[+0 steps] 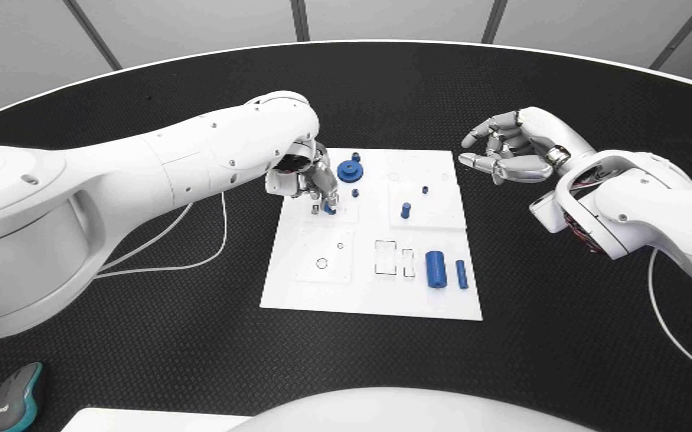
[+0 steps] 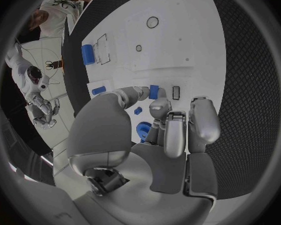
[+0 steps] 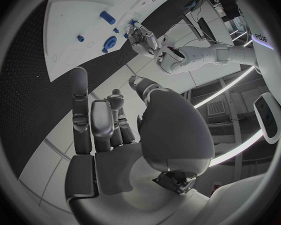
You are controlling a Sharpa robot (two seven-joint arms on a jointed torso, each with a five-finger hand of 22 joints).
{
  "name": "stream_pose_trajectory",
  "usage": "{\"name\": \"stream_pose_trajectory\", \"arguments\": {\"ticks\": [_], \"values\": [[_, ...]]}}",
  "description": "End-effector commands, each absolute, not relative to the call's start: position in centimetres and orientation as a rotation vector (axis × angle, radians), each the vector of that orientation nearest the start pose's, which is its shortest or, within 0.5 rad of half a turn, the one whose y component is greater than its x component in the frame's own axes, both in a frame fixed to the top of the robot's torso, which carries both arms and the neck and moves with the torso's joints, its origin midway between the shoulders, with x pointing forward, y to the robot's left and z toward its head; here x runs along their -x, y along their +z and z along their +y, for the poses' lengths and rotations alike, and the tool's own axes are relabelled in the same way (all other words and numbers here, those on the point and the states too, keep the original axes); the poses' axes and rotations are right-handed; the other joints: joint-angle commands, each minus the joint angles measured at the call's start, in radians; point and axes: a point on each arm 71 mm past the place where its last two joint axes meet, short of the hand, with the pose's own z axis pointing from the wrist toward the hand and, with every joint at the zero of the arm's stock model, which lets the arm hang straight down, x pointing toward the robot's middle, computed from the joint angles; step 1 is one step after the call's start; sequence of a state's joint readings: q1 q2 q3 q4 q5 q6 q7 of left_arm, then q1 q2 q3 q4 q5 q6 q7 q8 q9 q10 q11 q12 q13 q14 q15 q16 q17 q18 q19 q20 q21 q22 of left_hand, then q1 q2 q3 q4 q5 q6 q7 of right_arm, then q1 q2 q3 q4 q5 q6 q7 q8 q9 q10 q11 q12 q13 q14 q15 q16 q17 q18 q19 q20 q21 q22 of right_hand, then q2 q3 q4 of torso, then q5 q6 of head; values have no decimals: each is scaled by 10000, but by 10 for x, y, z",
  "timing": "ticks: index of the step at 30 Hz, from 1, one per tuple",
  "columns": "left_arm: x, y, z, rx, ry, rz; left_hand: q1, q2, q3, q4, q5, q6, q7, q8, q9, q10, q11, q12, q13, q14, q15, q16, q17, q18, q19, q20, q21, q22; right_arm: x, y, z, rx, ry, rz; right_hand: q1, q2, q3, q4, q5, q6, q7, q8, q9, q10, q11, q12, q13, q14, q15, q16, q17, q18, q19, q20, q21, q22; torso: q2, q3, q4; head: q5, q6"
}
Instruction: Assemble the parts on the task board
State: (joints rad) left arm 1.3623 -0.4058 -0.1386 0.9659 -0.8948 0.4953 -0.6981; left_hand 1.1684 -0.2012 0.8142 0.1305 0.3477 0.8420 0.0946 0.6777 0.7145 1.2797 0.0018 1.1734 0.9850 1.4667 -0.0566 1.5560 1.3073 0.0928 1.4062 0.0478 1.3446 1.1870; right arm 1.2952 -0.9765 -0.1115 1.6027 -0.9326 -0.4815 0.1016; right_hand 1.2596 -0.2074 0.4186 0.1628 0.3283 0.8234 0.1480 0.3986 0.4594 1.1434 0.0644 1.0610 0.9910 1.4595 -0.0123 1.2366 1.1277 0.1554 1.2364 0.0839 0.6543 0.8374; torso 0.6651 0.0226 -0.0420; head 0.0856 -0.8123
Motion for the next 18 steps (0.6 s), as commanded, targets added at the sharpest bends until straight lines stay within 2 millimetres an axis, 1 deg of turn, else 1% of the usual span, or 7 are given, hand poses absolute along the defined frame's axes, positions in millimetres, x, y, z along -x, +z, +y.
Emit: {"name": "stream_pose_trajectory", "arguments": {"ticks": [1,5,7,10,16,18], "values": [[-562,-210,164,1791,-224,26085,-42,75,1570,-1646,73,169,-96,66,25,67,10,29,26,984,-44,40,2448,-105,-27,-11,73,17,-478,-149,-247,-2762,9192,15347,97,21,-8,66,68,-77,-15,56,-14,8,-46,-19,-3,47,-50,-17,-4,122,75,25,-21,-13,2,0,-1,-1,-6],[-561,-211,165,1835,-299,26159,-56,64,1567,-1663,130,180,-105,77,52,87,3,43,47,985,-51,42,2451,-108,-19,-15,85,36,-478,-149,-247,-2760,9192,15347,97,21,-8,66,68,-77,-15,56,-14,8,-46,-19,-3,47,-50,-17,-4,122,75,25,-21,-13,2,0,2,-5,5],[-561,-211,165,1823,-307,26190,-56,64,1567,-1663,130,180,-105,77,52,87,3,43,47,985,-51,42,2451,-108,-19,-15,85,36,-478,-149,-247,-2759,9193,15348,97,21,-8,66,68,-77,-15,56,-14,8,-46,-19,-3,47,-50,-17,-4,122,75,25,-21,-13,1,2,-3,-3,-11],[-560,-211,166,1811,-340,26276,-66,52,1569,-1680,186,191,-113,84,75,102,-5,50,60,990,-57,52,2468,-108,-19,-20,88,38,-478,-149,-247,-2758,9191,15349,97,21,-8,66,68,-77,-15,56,-14,8,-46,-19,-3,47,-50,-17,-4,122,75,25,-21,-13,4,-3,-5,-5,-9],[-559,-211,169,1899,-480,26435,-69,48,1569,-1685,204,195,-116,86,83,114,-7,61,77,991,-59,52,2469,-109,-16,-22,92,45,-478,-149,-247,-2759,9185,15354,97,21,-8,66,68,-77,-15,56,-14,8,-46,-19,-3,47,-50,-17,-4,122,75,25,-21,-13,-10,3,13,-18,-10],[-559,-211,169,1935,-499,26446,-71,46,1569,-1687,211,196,-117,87,86,113,-8,59,73,990,-60,52,2468,-109,-16,-22,92,43,-478,-149,-247,-2757,9185,15354,97,21,-8,66,68,-77,-15,56,-14,8,-46,-19,-3,47,-50,-17,-4,122,75,25,-21,-13,-7,2,8,-16,-12]]}}
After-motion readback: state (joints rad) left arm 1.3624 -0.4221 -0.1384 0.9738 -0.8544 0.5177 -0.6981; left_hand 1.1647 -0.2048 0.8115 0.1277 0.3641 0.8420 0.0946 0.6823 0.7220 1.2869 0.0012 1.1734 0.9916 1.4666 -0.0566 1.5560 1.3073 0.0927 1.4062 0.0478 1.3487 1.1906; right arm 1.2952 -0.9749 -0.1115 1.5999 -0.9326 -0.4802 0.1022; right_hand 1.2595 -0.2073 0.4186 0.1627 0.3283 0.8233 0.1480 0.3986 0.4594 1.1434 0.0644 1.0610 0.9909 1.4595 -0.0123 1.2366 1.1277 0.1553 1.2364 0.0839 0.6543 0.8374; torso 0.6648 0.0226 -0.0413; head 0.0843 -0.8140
